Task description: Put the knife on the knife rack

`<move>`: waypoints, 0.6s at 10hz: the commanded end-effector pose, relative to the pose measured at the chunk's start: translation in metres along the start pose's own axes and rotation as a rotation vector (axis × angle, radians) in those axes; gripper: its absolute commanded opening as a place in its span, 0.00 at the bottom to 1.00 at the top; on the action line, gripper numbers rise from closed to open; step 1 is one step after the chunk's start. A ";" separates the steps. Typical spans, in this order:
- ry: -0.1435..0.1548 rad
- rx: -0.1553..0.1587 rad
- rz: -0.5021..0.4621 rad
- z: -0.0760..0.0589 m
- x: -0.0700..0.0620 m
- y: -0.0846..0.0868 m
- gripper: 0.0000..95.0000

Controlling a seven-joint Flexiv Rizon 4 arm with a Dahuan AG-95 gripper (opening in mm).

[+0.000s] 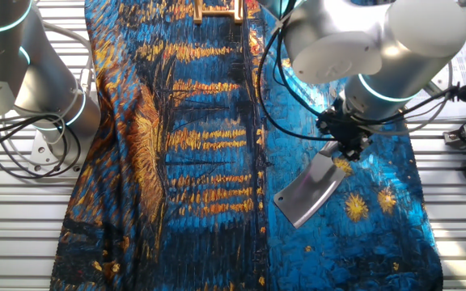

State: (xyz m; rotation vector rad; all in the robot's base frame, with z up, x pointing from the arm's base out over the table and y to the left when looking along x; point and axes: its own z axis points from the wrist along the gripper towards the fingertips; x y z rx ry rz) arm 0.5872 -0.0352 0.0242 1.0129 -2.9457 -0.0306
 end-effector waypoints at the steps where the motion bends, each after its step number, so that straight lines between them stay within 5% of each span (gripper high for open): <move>1: 0.001 0.005 0.005 0.005 -0.001 0.003 0.60; 4: 0.000 0.011 0.002 0.009 0.002 0.005 0.60; 5: 0.002 0.015 -0.003 0.012 0.004 0.005 0.40; 6: 0.001 0.015 -0.007 0.014 0.005 0.004 0.40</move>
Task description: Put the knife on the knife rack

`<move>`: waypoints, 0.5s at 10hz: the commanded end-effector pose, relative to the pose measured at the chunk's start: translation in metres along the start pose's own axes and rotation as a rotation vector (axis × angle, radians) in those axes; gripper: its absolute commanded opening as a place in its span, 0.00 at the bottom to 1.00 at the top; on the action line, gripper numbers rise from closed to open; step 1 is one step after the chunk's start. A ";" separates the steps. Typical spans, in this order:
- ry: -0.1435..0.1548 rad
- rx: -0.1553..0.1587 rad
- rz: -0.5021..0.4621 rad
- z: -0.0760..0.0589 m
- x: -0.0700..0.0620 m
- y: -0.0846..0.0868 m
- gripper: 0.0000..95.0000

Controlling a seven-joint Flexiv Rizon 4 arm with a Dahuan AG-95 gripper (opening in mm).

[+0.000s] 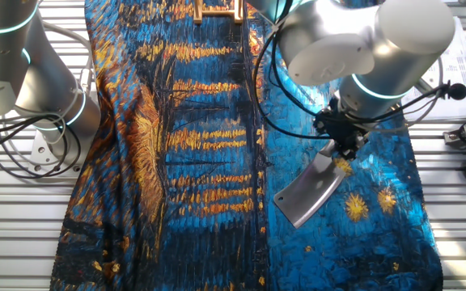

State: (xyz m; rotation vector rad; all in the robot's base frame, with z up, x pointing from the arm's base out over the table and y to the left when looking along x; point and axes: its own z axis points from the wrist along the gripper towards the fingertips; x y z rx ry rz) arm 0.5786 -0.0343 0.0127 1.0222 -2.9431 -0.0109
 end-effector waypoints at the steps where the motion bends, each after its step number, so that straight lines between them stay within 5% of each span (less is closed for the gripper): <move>1: -0.004 0.005 -0.003 0.004 -0.001 -0.002 0.40; 5: -0.010 0.008 -0.005 0.007 -0.001 -0.003 0.40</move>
